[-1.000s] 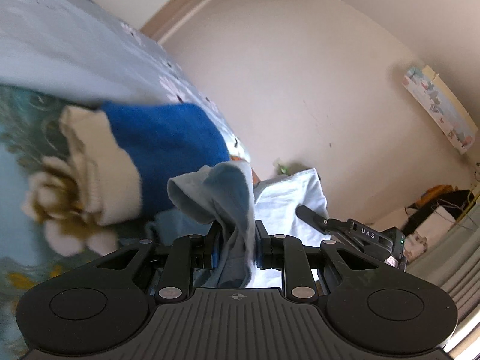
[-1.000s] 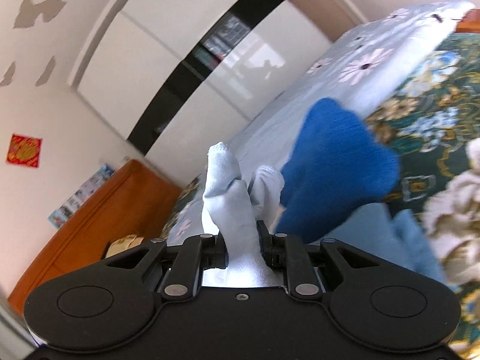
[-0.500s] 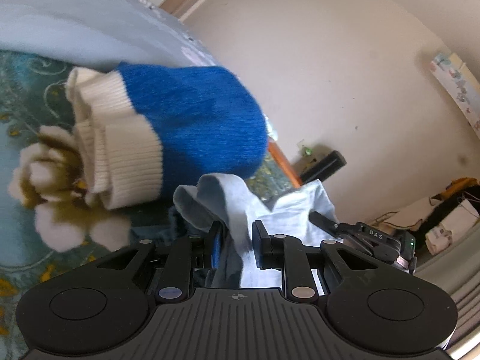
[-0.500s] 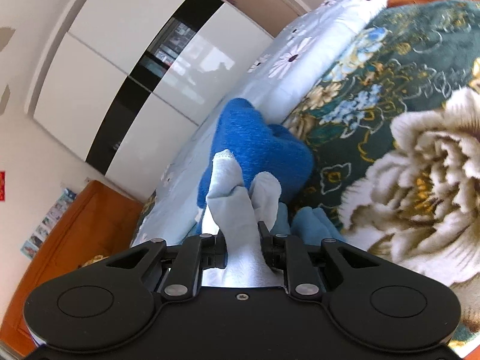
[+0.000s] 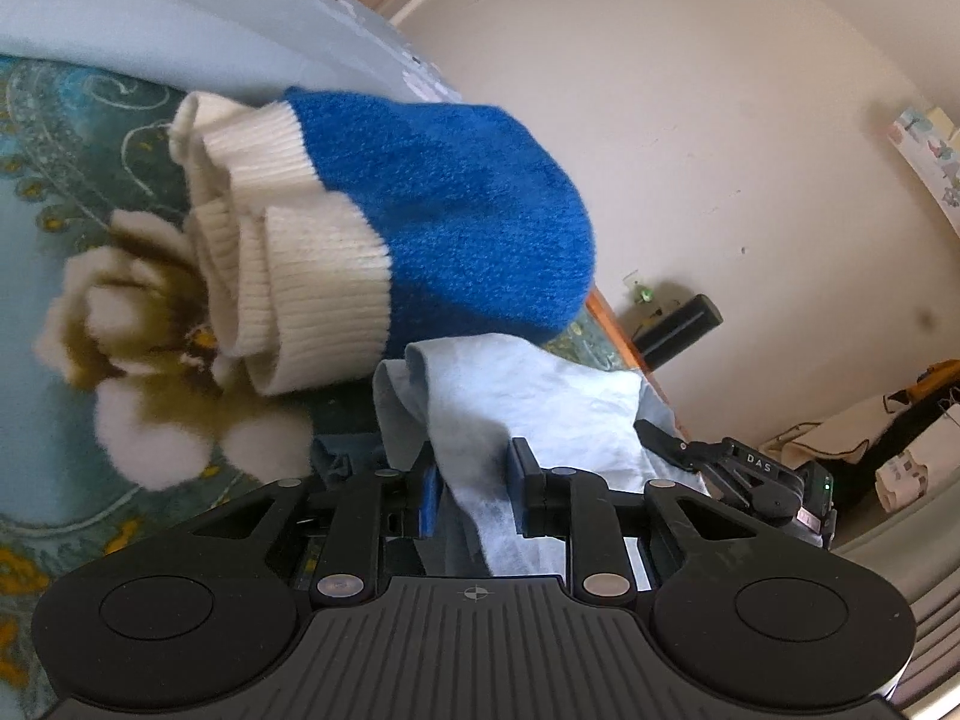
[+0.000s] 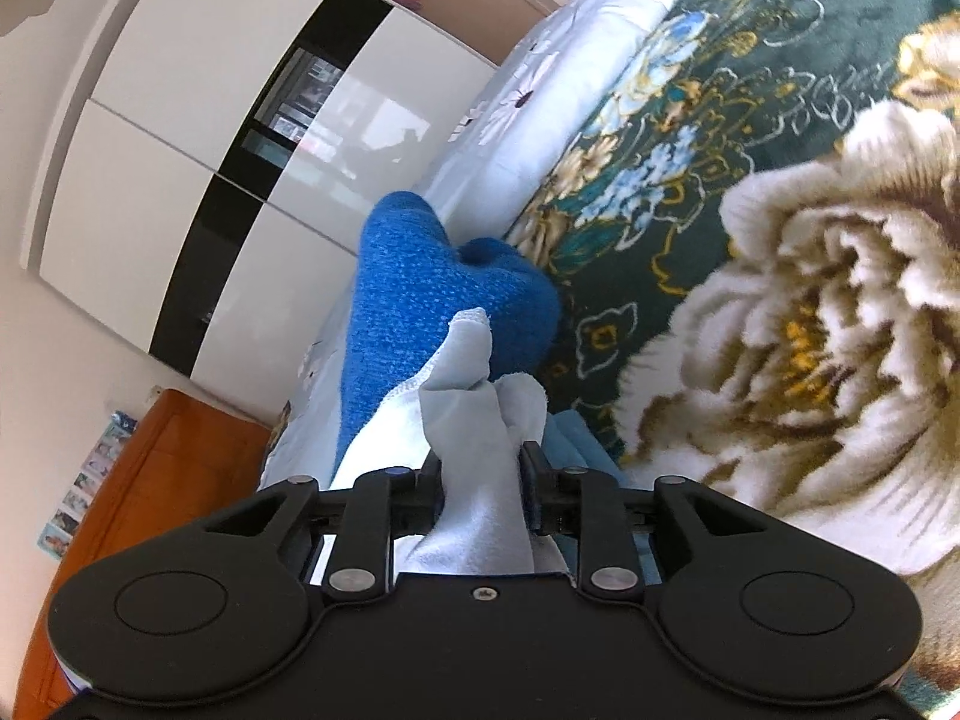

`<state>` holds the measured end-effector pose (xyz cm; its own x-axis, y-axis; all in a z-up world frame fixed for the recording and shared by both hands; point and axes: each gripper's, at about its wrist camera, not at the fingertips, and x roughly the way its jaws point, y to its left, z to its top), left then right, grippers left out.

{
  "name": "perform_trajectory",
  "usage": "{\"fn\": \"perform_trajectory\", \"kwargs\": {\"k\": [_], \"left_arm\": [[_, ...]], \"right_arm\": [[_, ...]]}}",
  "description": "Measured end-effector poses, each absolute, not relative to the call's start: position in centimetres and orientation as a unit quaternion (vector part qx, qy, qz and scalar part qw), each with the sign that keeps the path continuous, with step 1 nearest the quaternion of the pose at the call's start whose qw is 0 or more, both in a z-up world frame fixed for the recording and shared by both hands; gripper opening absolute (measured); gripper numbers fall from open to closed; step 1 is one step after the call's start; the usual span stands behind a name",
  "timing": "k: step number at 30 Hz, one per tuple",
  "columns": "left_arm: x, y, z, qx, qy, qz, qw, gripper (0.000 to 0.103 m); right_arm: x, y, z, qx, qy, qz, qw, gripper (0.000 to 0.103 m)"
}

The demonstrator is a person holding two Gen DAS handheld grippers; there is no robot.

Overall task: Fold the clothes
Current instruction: 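Carry the held shirt with both grippers to the blue knit hat, then lower the shirt beside the blue knit hat and open both grippers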

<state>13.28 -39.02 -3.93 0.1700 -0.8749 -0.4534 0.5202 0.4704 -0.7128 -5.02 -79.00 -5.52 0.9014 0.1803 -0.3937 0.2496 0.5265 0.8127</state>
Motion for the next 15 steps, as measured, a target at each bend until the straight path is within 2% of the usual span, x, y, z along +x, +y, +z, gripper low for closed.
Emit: {"fn": "perform_trajectory", "kwargs": {"k": [7,15], "left_arm": [[13.5,-39.1,-4.7,-0.206,0.445,-0.467,0.736,0.024],[13.1,-38.6,-3.8,-0.204,0.441,-0.463,0.741,0.022]], "right_arm": [[-5.0,-78.9,-5.9,0.486,0.227,-0.028,0.843,0.03],[-5.0,-78.2,-4.1,0.463,0.231,-0.034,0.855,0.034]]}}
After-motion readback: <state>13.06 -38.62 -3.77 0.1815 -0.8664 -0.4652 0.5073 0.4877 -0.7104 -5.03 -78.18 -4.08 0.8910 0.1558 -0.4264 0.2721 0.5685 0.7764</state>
